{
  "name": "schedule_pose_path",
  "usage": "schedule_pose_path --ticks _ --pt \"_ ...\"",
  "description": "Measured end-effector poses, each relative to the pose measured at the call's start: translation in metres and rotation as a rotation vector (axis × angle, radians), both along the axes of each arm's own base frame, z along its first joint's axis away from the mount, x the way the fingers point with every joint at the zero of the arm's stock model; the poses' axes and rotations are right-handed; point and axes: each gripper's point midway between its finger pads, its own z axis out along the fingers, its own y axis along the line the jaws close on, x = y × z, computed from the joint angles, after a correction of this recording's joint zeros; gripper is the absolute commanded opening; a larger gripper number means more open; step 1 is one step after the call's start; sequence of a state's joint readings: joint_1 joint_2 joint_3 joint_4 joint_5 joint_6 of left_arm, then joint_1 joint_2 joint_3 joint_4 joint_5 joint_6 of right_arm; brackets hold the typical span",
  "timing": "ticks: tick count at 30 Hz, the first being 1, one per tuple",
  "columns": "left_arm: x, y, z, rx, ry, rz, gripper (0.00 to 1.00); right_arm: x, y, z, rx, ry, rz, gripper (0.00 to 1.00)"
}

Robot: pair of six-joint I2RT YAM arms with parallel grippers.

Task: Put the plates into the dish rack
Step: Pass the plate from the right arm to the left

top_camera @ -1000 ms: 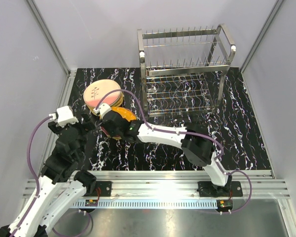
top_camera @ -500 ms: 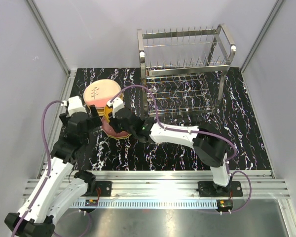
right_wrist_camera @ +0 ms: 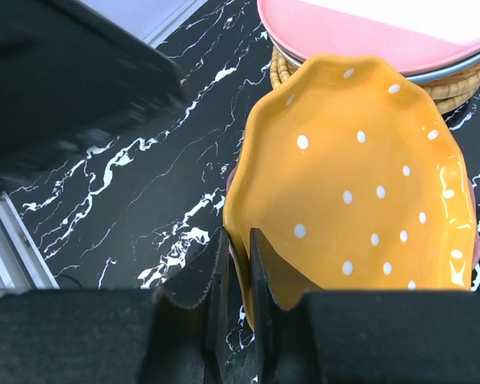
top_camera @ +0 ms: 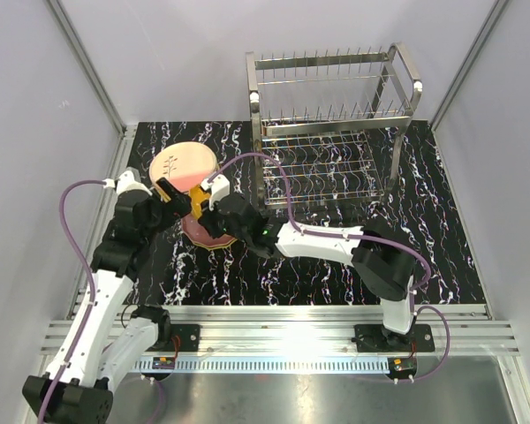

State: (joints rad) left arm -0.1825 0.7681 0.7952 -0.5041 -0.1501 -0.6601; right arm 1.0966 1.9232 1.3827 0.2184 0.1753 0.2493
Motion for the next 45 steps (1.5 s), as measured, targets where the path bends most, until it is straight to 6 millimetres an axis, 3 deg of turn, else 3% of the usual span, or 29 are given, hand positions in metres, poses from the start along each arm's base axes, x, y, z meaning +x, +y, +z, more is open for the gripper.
schedule_pose_path --ticks 13,25,31,38,43,45 --pt "0.018 -0.027 -0.057 -0.205 0.112 -0.027 0.94 -0.008 -0.011 0.002 0.053 -0.012 0.01 0.0" --pt "0.039 -0.045 -0.069 -0.301 0.114 -0.067 0.77 -0.015 -0.019 0.004 0.098 -0.024 0.03 0.0" --pt "0.043 -0.048 -0.069 -0.313 0.111 -0.072 0.62 -0.021 -0.02 -0.002 0.099 -0.009 0.051 0.0" --pt "0.047 -0.049 -0.066 -0.317 0.087 -0.08 0.61 -0.022 -0.032 -0.024 0.047 0.024 0.039 0.0" --pt "0.042 -0.05 -0.08 -0.316 0.117 -0.084 0.61 -0.02 -0.033 -0.024 0.05 0.025 0.035 0.0" --pt "0.04 -0.05 -0.085 -0.31 0.126 -0.09 0.66 -0.02 -0.033 -0.024 0.05 0.025 0.035 0.0"
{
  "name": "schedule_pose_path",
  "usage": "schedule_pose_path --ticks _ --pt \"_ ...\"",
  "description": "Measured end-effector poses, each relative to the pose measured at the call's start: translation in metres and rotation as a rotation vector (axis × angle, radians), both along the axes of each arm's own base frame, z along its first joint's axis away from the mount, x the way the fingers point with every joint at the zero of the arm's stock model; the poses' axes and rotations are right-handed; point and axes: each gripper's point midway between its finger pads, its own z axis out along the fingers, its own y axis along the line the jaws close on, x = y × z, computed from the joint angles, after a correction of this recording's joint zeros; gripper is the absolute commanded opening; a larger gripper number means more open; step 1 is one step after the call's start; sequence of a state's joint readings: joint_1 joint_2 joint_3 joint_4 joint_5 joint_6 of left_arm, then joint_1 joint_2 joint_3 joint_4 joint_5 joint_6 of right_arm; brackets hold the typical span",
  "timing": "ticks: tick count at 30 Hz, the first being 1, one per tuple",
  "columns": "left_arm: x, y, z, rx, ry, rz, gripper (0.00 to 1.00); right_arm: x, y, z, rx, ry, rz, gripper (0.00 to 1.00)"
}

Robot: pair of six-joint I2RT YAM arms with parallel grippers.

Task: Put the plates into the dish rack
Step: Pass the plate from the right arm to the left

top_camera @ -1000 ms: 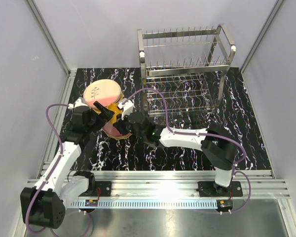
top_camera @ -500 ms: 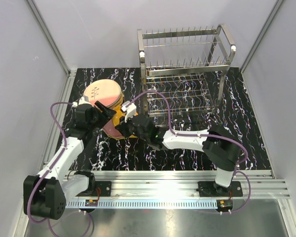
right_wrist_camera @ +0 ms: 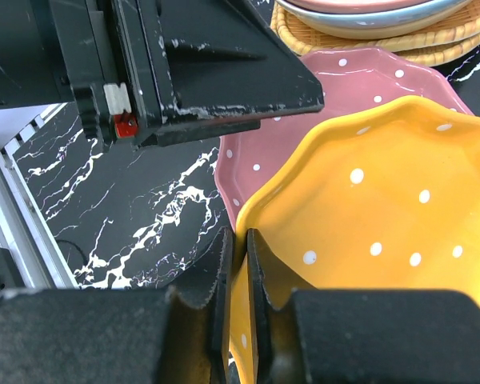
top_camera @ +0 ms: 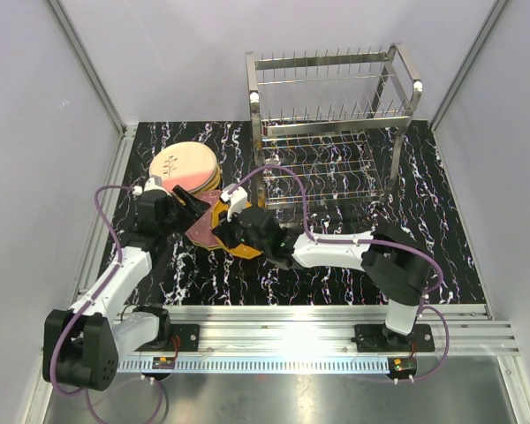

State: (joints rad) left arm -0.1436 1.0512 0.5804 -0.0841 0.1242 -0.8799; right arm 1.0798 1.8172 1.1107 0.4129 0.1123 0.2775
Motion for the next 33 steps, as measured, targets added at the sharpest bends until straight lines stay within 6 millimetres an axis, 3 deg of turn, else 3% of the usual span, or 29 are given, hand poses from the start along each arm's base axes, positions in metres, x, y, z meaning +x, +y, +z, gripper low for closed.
schedule_pose_path --ticks 6,10,15,19,22,30,33 --pt "-0.002 -0.008 0.001 0.007 -0.025 -0.051 0.78 -0.001 0.0 0.0 0.003 0.006 0.0 0.0" --pt "-0.002 -0.019 0.005 0.003 -0.05 -0.099 0.82 -0.001 0.0 -0.001 0.005 0.012 0.0 0.0" --pt "-0.002 -0.038 0.004 -0.003 -0.068 -0.171 0.78 -0.007 -0.001 -0.008 0.004 0.034 0.017 0.0" --pt "-0.008 -0.053 -0.012 0.017 -0.027 -0.23 0.7 -0.01 -0.002 -0.011 0.008 0.044 0.025 0.0" --pt "-0.011 -0.057 -0.022 0.033 0.001 -0.253 0.58 -0.012 -0.005 -0.011 0.01 0.046 0.03 0.0" --pt "-0.013 -0.055 -0.026 0.049 0.014 -0.252 0.09 -0.016 -0.01 -0.007 0.027 0.051 0.028 0.0" --pt "-0.015 -0.054 -0.029 0.055 0.024 -0.253 0.0 -0.018 -0.011 -0.009 0.029 0.061 0.028 0.02"
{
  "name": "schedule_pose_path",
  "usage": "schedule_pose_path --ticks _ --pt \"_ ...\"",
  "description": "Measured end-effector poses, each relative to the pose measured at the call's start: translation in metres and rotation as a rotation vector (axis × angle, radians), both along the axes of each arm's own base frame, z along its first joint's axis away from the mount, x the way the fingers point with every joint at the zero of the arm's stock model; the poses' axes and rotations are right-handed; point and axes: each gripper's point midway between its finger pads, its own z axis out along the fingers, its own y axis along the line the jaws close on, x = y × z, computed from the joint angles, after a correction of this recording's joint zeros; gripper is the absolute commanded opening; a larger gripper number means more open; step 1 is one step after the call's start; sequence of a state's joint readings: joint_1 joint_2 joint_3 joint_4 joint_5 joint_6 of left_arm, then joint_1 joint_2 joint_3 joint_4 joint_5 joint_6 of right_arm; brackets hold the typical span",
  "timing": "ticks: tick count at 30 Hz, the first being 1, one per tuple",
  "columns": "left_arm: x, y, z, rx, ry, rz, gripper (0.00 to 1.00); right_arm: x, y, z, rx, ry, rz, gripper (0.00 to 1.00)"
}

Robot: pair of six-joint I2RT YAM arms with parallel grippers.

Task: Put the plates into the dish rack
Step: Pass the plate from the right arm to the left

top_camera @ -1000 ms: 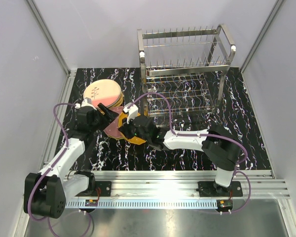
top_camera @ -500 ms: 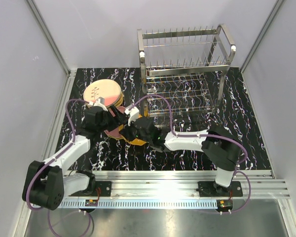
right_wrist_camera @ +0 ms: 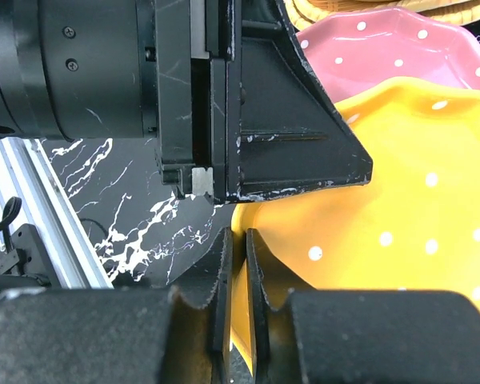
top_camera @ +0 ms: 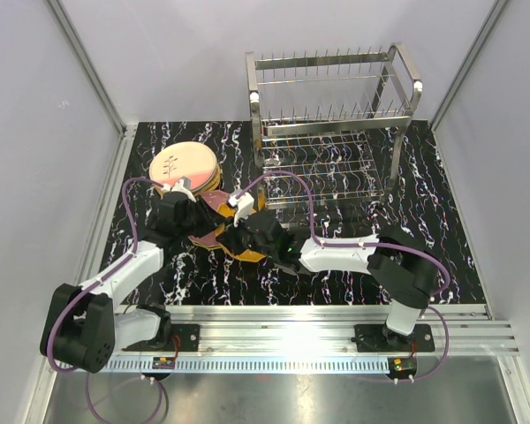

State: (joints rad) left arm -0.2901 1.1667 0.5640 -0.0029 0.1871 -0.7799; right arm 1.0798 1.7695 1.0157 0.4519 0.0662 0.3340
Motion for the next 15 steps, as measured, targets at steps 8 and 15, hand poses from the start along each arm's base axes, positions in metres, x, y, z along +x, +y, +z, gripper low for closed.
schedule_pose_path --ticks 8,15 --pt "-0.003 -0.001 -0.001 0.01 0.004 -0.007 0.0 -0.002 0.0 0.001 0.011 0.017 0.001 0.33" --pt "-0.012 0.0 -0.003 0.064 0.02 -0.017 0.0 -0.01 0.0 0.029 0.063 0.01 0.021 0.6"
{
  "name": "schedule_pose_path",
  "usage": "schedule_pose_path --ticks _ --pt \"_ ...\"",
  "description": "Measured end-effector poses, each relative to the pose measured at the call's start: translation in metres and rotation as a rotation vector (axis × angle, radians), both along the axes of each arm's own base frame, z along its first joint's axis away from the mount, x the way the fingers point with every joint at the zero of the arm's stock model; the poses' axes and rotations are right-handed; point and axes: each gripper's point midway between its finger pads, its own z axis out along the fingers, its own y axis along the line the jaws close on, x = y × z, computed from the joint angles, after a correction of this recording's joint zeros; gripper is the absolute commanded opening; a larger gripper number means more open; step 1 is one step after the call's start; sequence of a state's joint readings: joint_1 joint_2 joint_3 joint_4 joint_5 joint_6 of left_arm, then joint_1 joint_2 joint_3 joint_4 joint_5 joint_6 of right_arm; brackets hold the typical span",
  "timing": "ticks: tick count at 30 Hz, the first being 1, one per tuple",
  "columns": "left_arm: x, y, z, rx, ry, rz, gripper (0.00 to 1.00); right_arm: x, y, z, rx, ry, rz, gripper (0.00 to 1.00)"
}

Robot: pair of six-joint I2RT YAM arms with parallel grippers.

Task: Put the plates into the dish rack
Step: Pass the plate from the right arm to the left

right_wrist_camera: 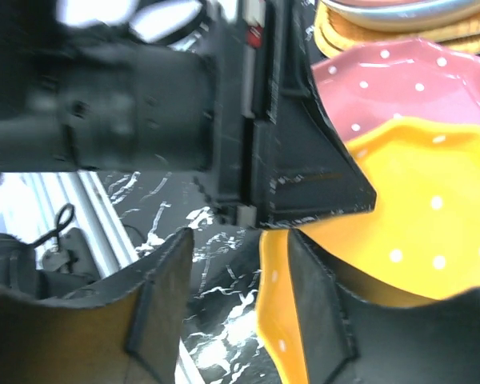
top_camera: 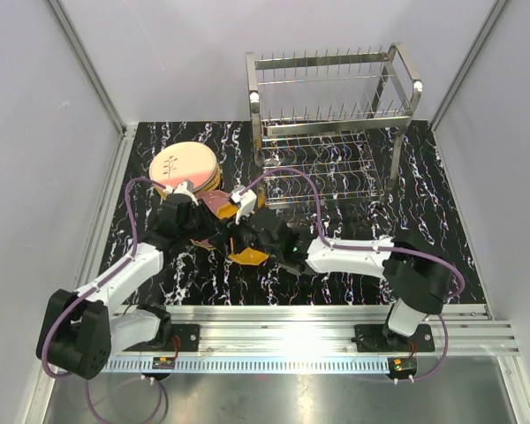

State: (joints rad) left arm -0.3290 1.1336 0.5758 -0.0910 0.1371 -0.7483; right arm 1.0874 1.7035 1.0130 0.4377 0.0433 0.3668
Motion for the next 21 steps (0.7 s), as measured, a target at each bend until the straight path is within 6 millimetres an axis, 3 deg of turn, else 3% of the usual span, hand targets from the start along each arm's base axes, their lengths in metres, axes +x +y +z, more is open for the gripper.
schedule_pose_path --ticks 7,16,21 --pt "-0.01 0.003 0.002 0.041 0.011 -0.012 0.0 -0.021 -0.002 0.016 0.001 -0.013 0.016 0.69" --pt "-0.023 0.003 0.011 0.103 0.031 -0.046 0.0 -0.068 -0.048 -0.003 -0.127 -0.065 -0.068 0.78" --pt "-0.029 0.009 0.017 0.13 0.034 -0.037 0.0 -0.099 -0.053 -0.013 -0.234 -0.133 -0.102 0.84"
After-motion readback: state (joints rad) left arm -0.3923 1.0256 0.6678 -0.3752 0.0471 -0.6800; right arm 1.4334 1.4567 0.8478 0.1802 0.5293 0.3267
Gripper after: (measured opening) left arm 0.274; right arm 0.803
